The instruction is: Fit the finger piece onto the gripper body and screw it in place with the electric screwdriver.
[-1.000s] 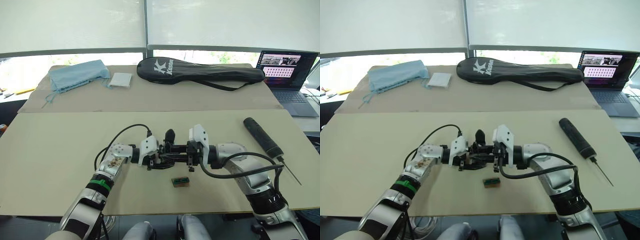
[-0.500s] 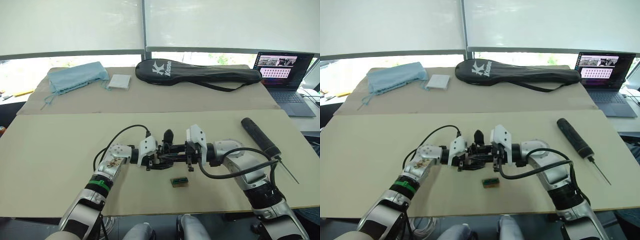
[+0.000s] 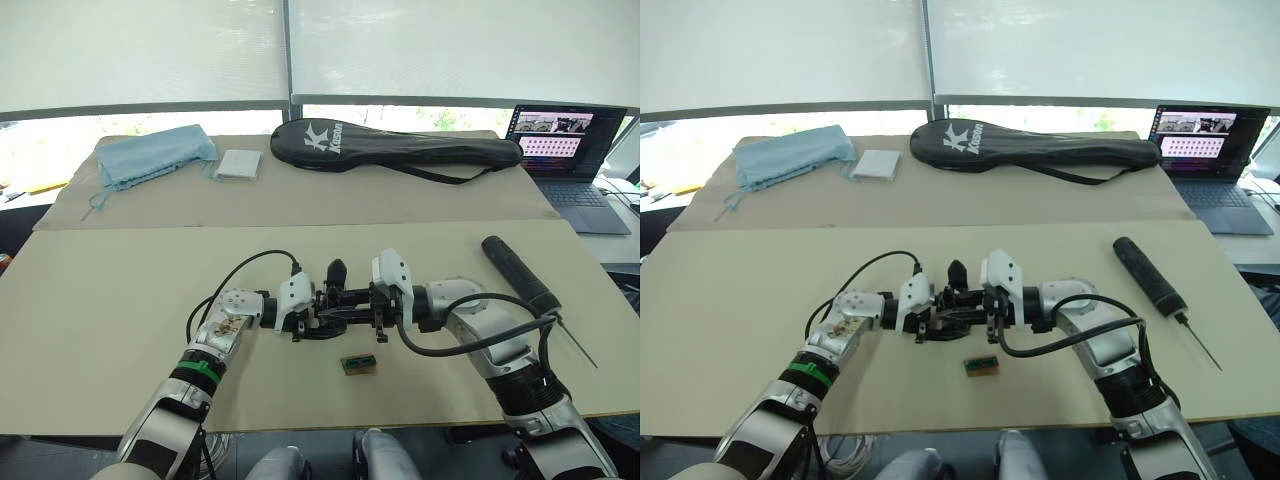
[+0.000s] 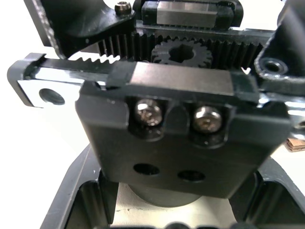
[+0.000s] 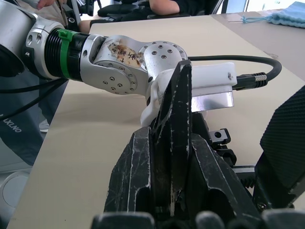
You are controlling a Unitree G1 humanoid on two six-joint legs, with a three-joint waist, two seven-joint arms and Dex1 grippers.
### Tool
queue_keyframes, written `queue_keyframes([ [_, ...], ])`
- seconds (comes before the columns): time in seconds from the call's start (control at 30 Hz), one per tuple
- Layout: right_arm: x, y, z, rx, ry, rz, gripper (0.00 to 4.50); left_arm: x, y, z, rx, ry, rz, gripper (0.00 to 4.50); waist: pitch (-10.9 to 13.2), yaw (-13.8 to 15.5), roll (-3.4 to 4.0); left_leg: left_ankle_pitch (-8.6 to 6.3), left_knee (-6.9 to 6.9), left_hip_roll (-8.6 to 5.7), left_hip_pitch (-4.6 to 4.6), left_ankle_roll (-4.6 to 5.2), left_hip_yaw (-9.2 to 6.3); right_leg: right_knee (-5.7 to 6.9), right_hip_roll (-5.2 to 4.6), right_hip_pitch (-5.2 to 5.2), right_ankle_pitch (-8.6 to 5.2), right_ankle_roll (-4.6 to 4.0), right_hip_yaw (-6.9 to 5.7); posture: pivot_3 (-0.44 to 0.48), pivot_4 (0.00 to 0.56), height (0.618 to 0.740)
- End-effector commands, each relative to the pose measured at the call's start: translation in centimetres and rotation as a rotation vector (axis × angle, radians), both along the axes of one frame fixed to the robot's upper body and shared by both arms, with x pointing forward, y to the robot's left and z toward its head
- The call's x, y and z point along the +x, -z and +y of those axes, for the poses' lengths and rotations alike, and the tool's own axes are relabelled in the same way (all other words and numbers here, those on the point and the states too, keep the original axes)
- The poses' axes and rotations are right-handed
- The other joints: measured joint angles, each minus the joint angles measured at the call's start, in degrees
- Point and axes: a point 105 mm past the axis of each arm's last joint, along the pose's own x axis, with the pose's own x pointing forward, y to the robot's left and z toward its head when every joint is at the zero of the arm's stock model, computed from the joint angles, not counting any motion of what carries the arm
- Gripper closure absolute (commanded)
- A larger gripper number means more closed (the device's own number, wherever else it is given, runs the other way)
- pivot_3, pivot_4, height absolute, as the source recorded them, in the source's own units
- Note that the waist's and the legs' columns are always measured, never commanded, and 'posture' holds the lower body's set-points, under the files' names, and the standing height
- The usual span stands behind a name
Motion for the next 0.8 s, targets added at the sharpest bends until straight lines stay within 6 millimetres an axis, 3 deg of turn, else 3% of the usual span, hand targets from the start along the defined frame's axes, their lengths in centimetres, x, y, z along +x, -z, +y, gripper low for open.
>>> queue_keyframes([
  [0.03,-0.2,-1.1,-0.1,0.048,-0.010,-0.037,3.03,-0.6,2.1,0.9,0.057,-0.008,0.073,2.13,0.00,0.02,0.00,0.00,0.00,0.00,-0.01,0.00,0.00,0.00,0.00,-0.02,0.00,0.00,0.00,0.000,0.150,0.740],
  [0.2,-0.8,-3.8,0.5,0.139,-0.058,-0.156,1.39,-0.5,2.2,1.0,0.052,-0.026,0.080,2.13,0.00,0.00,0.00,0.00,0.00,-0.01,-0.04,0.00,0.00,-0.01,0.00,-0.06,0.00,0.00,0.01,0.000,0.150,0.740],
  [0.33,-1.1,-4.6,0.2,0.169,-0.071,-0.198,0.03,-0.3,2.2,0.9,0.046,-0.035,0.078,2.13,0.00,0.09,0.00,0.00,0.00,-0.01,-0.03,0.00,0.00,0.00,0.00,-0.04,0.00,0.00,0.01,0.000,0.150,0.740],
  [0.43,-1.7,-5.4,-0.4,0.185,-0.087,-0.214,0.03,-0.1,2.2,1.0,0.041,-0.059,0.081,2.13,0.00,0.15,0.00,0.00,0.00,-0.02,-0.04,0.00,0.00,-0.01,-0.01,-0.04,0.00,0.00,0.00,0.000,0.150,0.740],
  [0.57,-2.7,-6.4,-1.3,0.190,-0.102,-0.236,0.00,0.3,2.2,1.2,0.033,-0.091,0.069,0.22,0.00,0.29,0.00,0.00,0.00,-0.02,-0.03,0.00,0.00,-0.02,-0.01,-0.02,0.00,0.00,0.01,0.000,0.150,0.740],
  [0.6,-2.8,-6.7,-1.5,0.191,-0.102,-0.244,0.00,0.5,2.2,1.2,0.029,-0.104,0.058,0.04,0.00,0.29,0.00,0.00,0.00,-0.02,-0.03,0.00,0.00,-0.02,-0.01,-0.01,0.00,0.00,0.00,0.000,0.150,0.740],
  [0.8,-4.4,-9.2,-3.5,0.185,-0.065,-0.310,0.00,0.2,1.2,3.4,-0.015,-0.131,0.047,0.04,0.00,0.18,0.00,0.00,-0.02,0.00,-0.03,-0.01,0.00,-0.01,-0.01,-0.02,0.00,0.00,0.01,0.000,0.150,0.740],
])
